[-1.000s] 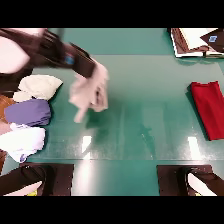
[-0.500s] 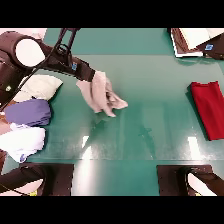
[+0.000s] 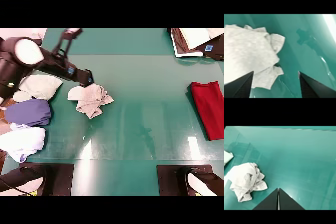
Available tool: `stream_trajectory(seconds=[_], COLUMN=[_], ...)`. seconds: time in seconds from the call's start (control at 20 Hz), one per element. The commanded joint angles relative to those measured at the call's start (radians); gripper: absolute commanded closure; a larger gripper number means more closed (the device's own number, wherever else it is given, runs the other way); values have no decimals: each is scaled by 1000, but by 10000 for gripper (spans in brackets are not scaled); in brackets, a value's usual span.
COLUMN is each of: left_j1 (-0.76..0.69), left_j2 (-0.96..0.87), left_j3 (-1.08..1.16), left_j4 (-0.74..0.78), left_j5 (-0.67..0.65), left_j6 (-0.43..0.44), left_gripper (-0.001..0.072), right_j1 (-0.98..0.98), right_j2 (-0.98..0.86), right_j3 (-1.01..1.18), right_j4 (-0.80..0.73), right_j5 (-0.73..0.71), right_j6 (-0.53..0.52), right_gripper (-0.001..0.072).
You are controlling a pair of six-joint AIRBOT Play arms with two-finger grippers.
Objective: Fold the shirts.
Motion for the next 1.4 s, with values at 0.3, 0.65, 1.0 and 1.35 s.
stream_trajectory(seconds=[0.3,0.65,1.0,1.35], left_j1=[300,397,399,386], left_j2=[-30,-319,-359,-192], left_j3=[-245,-252,-211,-106], left_j4=[-22,-275,-335,-320], left_j5=[187,206,234,186], left_j6=[-99,22,63,108], left_gripper=[56,56,685,687], right_j1=[1,1,9,246], right_j2=[0,0,0,-160], right_j3=[0,-4,-160,-401], right_j4=[-3,-2,2,0], right_j5=[3,-3,-35,-119], right_j6=[0,0,1,-1], right_gripper=[699,699,699,699])
